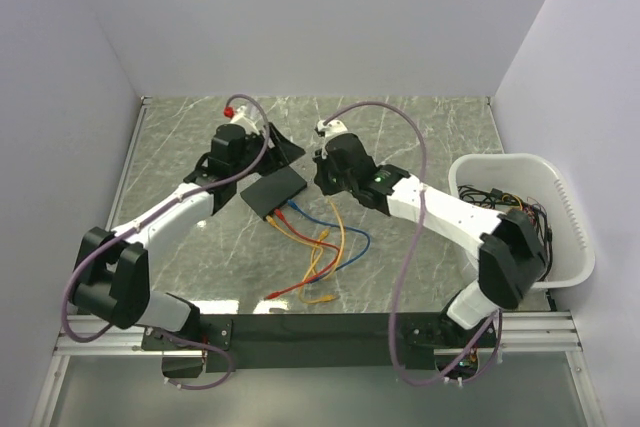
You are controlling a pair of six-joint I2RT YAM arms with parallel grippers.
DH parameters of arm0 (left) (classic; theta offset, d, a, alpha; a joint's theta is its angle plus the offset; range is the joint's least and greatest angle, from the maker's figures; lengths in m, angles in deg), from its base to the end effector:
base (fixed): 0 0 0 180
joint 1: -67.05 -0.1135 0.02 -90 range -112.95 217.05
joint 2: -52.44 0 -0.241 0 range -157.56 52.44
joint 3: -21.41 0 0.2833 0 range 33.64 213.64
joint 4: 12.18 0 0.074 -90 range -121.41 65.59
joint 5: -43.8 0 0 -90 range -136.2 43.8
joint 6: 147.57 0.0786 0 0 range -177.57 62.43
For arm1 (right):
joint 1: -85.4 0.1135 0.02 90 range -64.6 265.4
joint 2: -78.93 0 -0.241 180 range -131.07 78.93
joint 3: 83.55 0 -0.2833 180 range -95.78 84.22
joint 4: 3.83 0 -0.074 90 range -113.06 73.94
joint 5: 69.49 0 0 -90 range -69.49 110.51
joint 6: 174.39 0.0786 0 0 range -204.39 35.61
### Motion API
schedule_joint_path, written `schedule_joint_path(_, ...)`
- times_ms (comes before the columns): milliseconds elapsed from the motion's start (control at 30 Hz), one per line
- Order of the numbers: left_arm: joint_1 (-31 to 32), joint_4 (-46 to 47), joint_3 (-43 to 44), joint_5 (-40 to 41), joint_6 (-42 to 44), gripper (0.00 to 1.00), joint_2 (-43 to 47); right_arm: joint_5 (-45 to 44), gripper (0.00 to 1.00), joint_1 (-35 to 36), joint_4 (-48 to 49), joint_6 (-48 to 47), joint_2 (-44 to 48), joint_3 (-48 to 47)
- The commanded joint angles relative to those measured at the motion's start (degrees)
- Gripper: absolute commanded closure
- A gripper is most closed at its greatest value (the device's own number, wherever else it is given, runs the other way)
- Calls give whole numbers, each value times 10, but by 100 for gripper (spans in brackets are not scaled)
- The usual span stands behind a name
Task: Insert the plug into the switch port
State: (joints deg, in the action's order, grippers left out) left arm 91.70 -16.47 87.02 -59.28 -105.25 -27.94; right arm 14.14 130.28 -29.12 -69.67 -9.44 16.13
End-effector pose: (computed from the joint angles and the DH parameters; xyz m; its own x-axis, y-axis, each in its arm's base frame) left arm 0.3525 -0.1813 0.2297 -0.6440 -0.4969 -0.5817 0.1850 0.6367 -0.7486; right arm 0.3043 0.2907 0.2311 -0.5382 -0.1795 -0.8235 -0.5158 0.8429 0.1533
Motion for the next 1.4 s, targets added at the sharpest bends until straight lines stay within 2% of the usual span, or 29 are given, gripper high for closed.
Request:
schedule_joint_path(0,-49,23,12,-20,23,30,-23,-29,100,-25,-14,13,-44,1)
schedule_joint_path(167,-114,66,20,-48,58,31,-80,-16,100,-26,-23,10,-116,-34)
schedule_joint_path(333,-132,106,46,-64,97,33,-173,11,100,-26,-14,6,-166,-51)
schedule_joint_path(467,-148,129,65,-76,96,35,-247,22,100,-23,-21,0,-200,-74)
schedule_joint_path(700,-162,176,82,-130,79,38,-318,46,100,-18,-20,2,-245,-100)
schedule_joint_path(1367,-166,222,44,-207,86,48,-353,58,100,-17,-57,6,-334,-200)
